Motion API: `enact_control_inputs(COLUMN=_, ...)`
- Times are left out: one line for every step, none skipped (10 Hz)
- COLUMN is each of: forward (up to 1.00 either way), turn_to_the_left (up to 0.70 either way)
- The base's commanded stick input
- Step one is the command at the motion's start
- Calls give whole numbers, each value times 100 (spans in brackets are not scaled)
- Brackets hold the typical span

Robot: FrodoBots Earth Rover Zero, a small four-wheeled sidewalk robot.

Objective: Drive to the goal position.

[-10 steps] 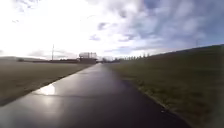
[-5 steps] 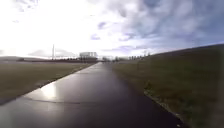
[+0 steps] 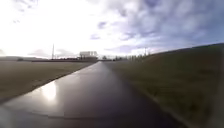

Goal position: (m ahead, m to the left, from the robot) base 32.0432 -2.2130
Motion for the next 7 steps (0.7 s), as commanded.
enact_control_inputs(forward=100, turn_to_the_left=0)
enact_control_inputs(forward=100, turn_to_the_left=0)
enact_control_inputs(forward=100, turn_to_the_left=0)
enact_control_inputs(forward=100, turn_to_the_left=0)
enact_control_inputs(forward=100, turn_to_the_left=0)
enact_control_inputs(forward=100, turn_to_the_left=11)
enact_control_inputs(forward=100, turn_to_the_left=39)
